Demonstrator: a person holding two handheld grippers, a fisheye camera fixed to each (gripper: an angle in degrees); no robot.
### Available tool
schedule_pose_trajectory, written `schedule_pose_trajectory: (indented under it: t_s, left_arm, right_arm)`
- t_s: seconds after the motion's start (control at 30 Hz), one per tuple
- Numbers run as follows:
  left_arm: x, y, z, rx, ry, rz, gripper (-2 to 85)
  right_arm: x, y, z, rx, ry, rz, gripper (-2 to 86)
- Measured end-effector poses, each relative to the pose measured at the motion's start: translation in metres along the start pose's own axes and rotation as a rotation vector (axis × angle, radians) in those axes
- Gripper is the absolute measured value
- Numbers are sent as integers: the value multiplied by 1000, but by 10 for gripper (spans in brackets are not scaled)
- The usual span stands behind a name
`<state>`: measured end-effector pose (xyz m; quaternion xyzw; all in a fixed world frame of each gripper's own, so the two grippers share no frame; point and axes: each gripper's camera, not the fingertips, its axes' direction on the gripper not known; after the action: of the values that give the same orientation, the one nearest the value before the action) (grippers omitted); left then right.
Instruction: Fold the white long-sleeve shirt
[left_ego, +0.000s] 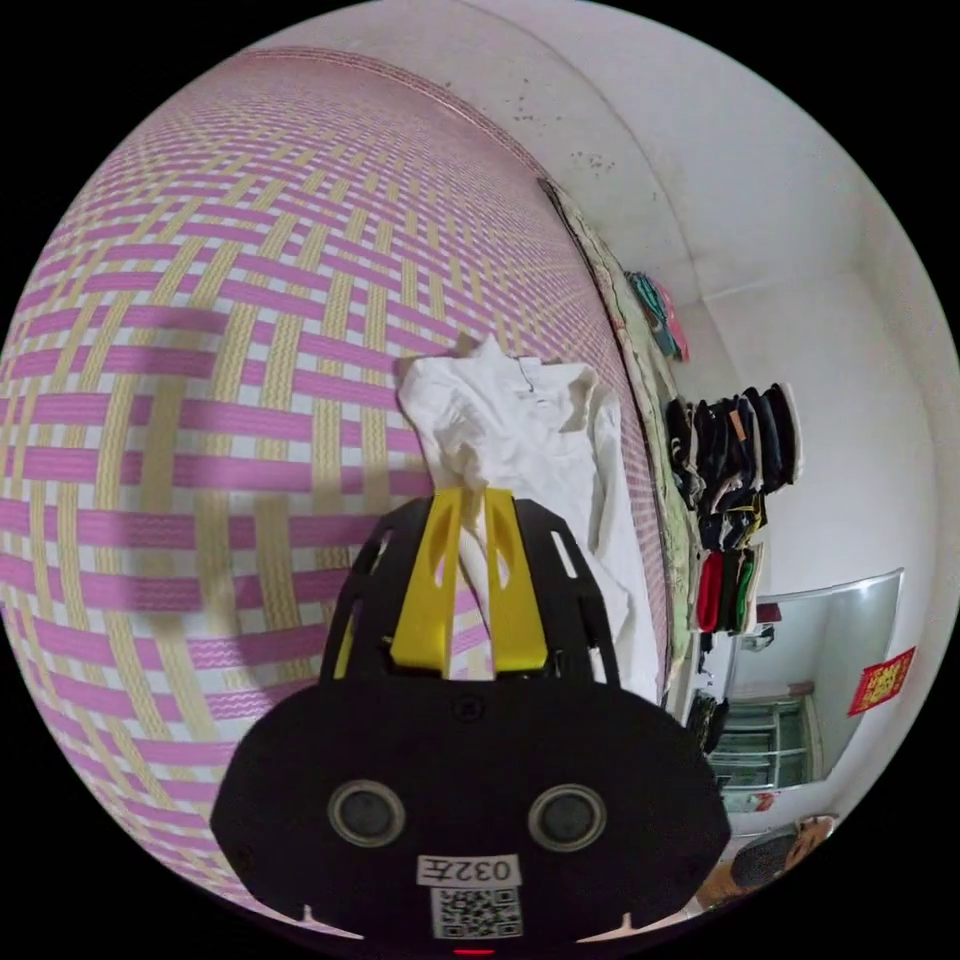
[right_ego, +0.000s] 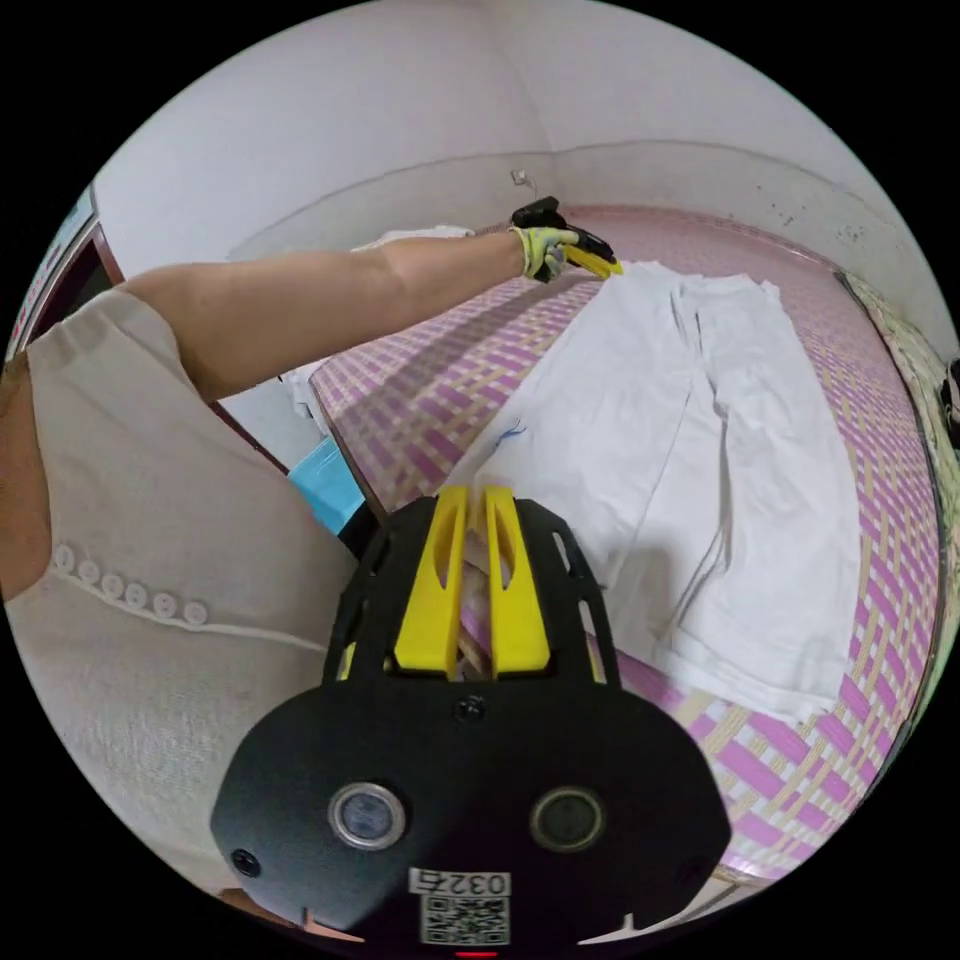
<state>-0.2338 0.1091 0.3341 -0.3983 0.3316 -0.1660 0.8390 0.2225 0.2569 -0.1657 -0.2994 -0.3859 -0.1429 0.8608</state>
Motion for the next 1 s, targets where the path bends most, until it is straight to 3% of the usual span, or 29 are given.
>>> schedule_pose_trajectory:
  t_s: [0.13,0.2,0.27,0.47,0.73,0.83,1.0]
  left_arm:
    - [52,38,-45,159,-211,119,36]
    - [86,76,-51,235,-157,181,13]
    - [102,91,-28,180,-99,217,1]
    - [114,96,57,66,-100,240,-3]
    - [101,100,30,159,-118,199,-6]
    - [85,99,25,172,-100,156,-9]
    - [80,96,35,116,-174,116,-14]
  right_arm:
    - [29,-17,-68,158,-1,-4,71]
    - [56,-54,-98,248,94,-15,49]
    - [83,-98,-93,251,149,-26,40]
    - [204,-233,10,8,174,134,65]
    - [306,-287,62,-117,103,328,91]
    - [334,-291,60,-120,-65,379,44]
    - [395,-269,44,66,-623,540,-6]
